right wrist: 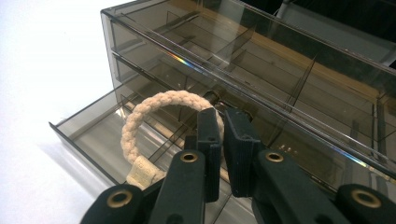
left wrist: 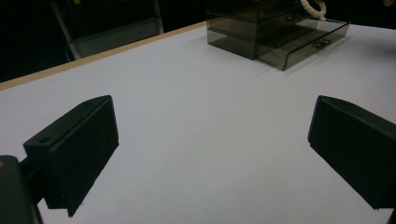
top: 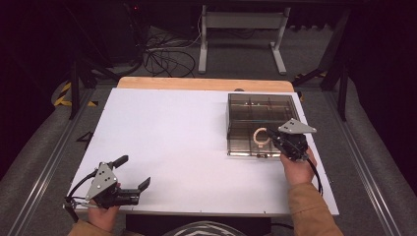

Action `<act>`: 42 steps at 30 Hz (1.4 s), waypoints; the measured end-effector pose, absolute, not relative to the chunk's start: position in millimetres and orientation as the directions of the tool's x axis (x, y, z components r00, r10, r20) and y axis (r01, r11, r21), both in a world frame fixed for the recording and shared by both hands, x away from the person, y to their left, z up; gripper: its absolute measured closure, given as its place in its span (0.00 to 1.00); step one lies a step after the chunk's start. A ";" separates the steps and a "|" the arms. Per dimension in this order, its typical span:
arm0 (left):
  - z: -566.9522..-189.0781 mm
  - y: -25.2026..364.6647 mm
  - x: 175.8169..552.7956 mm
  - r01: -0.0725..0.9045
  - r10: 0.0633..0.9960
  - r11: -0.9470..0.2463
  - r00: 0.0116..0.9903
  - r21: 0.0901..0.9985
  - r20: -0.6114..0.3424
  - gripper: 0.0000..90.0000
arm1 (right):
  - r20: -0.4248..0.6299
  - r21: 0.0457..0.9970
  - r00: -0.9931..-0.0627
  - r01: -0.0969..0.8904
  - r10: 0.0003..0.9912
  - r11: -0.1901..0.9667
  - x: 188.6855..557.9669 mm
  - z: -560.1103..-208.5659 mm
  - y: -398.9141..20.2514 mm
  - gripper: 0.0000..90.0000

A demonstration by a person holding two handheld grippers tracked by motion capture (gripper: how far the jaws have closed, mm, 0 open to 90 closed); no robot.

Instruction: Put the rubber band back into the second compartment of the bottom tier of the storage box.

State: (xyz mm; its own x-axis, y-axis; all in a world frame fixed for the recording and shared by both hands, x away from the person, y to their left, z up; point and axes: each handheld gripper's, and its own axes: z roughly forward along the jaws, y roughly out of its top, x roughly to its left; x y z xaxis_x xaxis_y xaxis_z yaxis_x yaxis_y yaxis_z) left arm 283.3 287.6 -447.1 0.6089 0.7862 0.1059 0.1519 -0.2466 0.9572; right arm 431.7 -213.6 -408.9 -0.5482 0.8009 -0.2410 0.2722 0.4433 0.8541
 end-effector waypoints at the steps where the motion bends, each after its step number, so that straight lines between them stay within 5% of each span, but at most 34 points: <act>1: -447.1 287.5 283.1 0.154 0.787 -0.247 0.608 0.957 0.105 0.03 | -0.241 0.854 -0.548 0.272 0.801 0.443 431.7 -408.9 -213.6 0.95; 42: -446.8 288.3 283.2 0.150 0.784 -0.245 0.611 0.958 0.105 0.03 | -0.275 0.780 -0.556 0.348 0.785 0.520 435.5 -437.2 -209.6 0.94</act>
State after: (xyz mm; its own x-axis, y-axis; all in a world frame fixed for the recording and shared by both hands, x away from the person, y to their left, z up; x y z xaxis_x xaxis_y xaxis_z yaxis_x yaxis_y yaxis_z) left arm 283.2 288.3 -446.8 0.6114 0.7844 0.1048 0.1500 -0.2449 0.9579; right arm 435.5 -209.6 -437.2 -0.5558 0.7846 -0.2748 0.3485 0.5200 0.7799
